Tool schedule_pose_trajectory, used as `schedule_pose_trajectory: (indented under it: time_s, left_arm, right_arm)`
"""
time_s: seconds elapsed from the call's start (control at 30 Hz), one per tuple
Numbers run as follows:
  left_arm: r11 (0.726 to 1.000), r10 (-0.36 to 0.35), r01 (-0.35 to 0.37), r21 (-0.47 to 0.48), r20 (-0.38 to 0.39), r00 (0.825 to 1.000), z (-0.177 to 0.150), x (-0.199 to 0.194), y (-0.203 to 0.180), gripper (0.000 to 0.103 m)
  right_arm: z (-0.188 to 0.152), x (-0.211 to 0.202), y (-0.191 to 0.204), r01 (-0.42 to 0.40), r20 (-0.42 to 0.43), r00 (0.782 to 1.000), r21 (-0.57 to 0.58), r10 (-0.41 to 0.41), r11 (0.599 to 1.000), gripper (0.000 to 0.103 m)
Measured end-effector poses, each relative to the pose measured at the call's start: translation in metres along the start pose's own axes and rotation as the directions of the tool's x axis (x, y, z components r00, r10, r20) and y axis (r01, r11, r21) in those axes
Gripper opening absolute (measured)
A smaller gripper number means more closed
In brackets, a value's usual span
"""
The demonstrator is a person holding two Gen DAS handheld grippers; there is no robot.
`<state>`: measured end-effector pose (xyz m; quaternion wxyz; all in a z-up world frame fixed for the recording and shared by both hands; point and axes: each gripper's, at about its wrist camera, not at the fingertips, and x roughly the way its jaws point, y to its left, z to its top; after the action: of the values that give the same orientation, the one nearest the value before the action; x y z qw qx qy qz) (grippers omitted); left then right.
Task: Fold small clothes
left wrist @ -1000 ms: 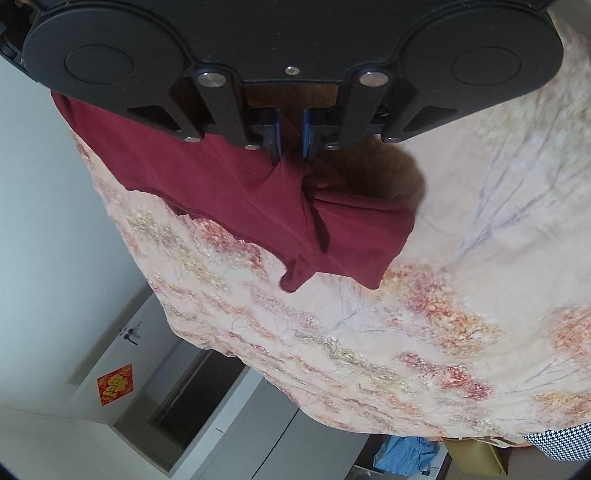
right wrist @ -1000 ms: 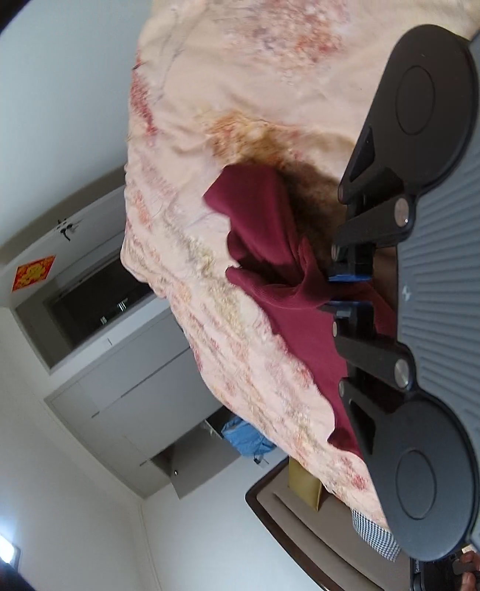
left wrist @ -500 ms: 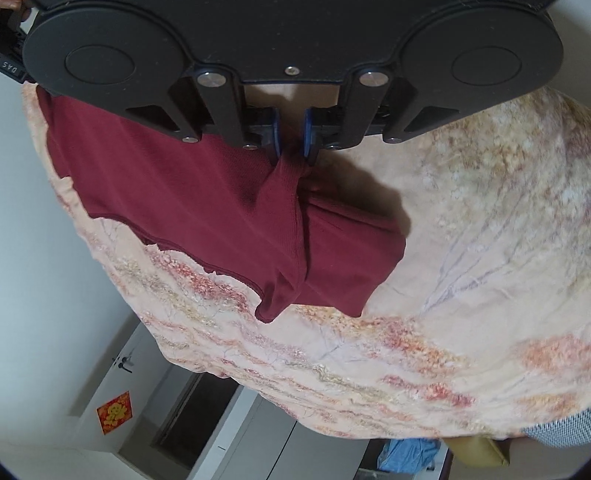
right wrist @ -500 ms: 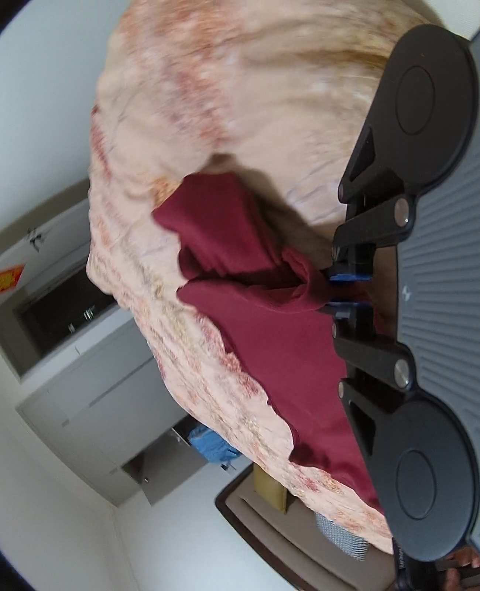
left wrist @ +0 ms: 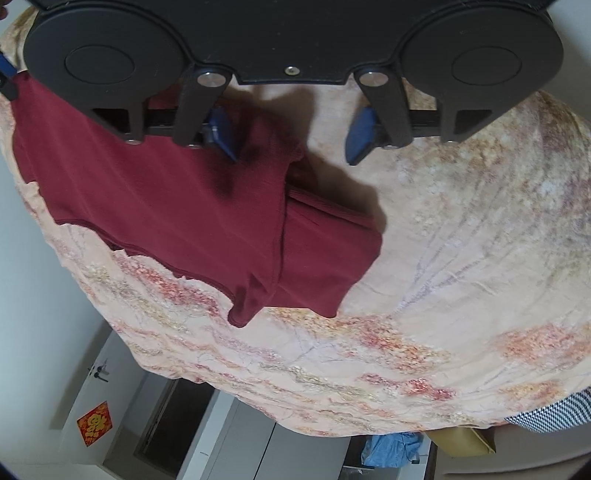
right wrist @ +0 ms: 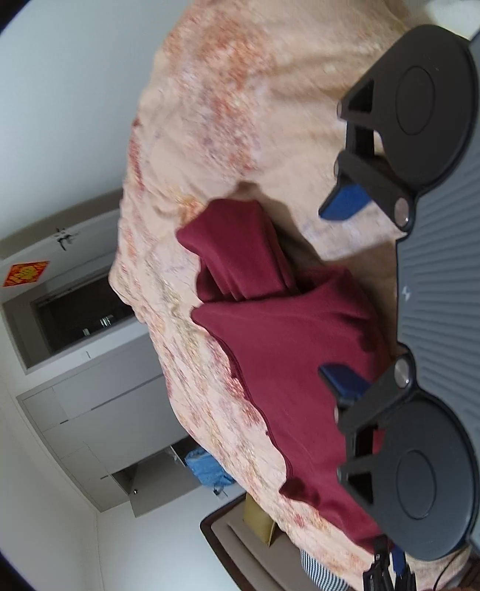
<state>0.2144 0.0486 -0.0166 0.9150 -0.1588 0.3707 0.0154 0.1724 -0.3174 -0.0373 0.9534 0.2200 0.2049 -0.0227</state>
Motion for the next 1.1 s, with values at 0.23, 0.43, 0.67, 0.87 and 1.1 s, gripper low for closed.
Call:
schedule_pose_trajectory:
  time_s: [0.23, 0.43, 0.67, 0.87, 1.1]
  left_arm:
    - [0.999, 0.052, -0.052, 0.000, 0.001, 0.999, 0.002, 0.005, -0.001, 0.096]
    - [0.998, 0.063, -0.063, -0.019, -0.002, 0.998, 0.004, 0.011, -0.005, 0.099]
    - [0.998, 0.059, -0.059, -0.029, -0.009, 0.998, 0.005, 0.015, -0.010, 0.102]
    - [0.998, 0.057, -0.057, -0.033, -0.020, 0.998, 0.004, 0.018, -0.012, 0.102]
    - [0.998, 0.060, -0.061, -0.036, -0.023, 0.998, 0.003, 0.019, -0.014, 0.102]
  right_arm:
    - [0.009, 0.003, 0.014, 0.021, 0.048, 0.999, -0.094, -0.017, 0.995, 0.103]
    - [0.006, 0.014, 0.048, -0.011, 0.050, 0.999, -0.225, 0.022, 0.974, 0.103]
    - [0.001, 0.034, 0.093, -0.096, 0.004, 0.994, -0.362, 0.105, 0.927, 0.103]
    - [-0.005, 0.038, 0.128, -0.103, 0.040, 0.989, -0.499, 0.141, 0.861, 0.103]
    - [-0.016, 0.053, 0.156, -0.130, -0.012, 0.988, -0.614, 0.156, 0.779, 0.103]
